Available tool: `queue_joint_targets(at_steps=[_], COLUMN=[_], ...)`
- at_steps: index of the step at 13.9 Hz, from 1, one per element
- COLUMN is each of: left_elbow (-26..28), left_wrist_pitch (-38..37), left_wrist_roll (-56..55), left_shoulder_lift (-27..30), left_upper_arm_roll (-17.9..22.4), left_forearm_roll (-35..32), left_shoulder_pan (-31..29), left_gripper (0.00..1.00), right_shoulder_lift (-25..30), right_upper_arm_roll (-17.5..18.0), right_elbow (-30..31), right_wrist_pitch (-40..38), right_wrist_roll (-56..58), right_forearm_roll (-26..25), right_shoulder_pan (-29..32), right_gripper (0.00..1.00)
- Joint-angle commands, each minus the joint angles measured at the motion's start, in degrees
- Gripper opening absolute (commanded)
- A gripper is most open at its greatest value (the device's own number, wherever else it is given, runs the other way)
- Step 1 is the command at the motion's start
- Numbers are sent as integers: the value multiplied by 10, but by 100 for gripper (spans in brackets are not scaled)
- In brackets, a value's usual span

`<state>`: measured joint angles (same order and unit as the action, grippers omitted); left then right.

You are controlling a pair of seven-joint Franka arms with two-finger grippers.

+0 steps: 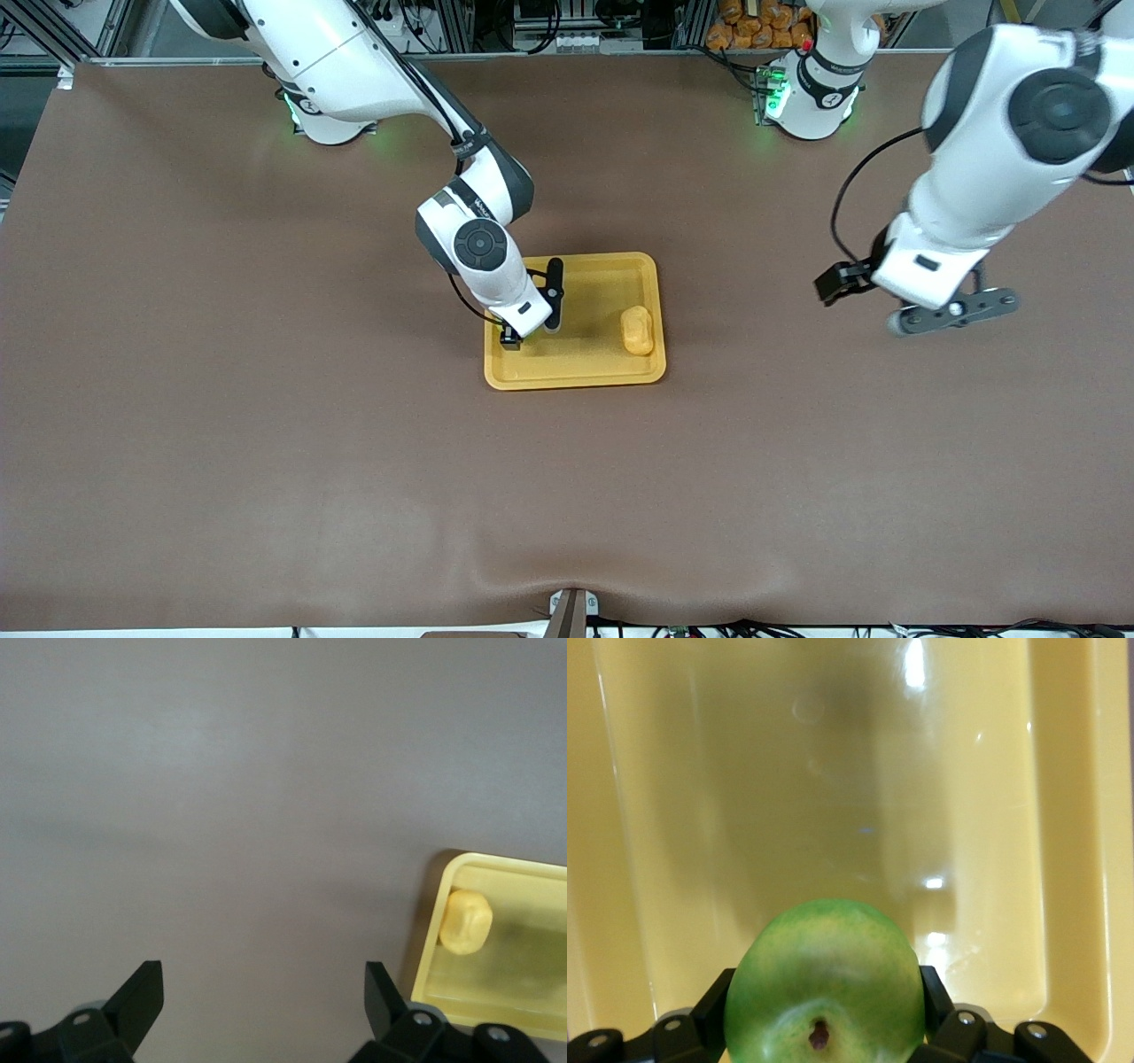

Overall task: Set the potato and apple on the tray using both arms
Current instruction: 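Lower the apple into the tray with the right gripper while the left gripper withdraws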

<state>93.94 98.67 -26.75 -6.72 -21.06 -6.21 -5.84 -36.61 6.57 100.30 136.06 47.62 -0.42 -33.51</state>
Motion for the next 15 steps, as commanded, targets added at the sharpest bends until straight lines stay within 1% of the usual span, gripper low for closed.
queue_joint_targets(at_steps=[1,4,6,9,10,13,15], left_elbow=[-50,-91,-97,-101,-98,-96,-94], left_wrist_pitch=[-79,-134,-140,-140,-140,-156,-166], left_wrist_roll=[49,85,106,149,167,225,234], left_shoulder_lift=[13,14,15,26,43,63,72], left_upper_arm_roll=[-2,-2,-3,1,17,47,100], left_forearm_roll=[20,20,20,19,19,19,20], left_shoulder_pan=[-45,-84,-110,-124,-120,-110,-62], left_gripper=[100,100,100,100,100,100,100], right_shoulder_lift=[-6,-3,7,57,75,123,158], right_upper_arm_roll=[2,2,2,2,2,3,2], right_elbow=[-3,-3,-5,-10,-15,-35,-36], right_wrist_pitch=[10,4,0,-34,-52,-117,-142], right_wrist_roll=[-14,-13,-12,-17,-19,-46,-67], right_forearm_roll=[-18,-20,-20,-20,-19,-15,-14], right_shoulder_pan=[-1,2,9,31,46,93,123], right_gripper=[100,100,100,100,100,100,100])
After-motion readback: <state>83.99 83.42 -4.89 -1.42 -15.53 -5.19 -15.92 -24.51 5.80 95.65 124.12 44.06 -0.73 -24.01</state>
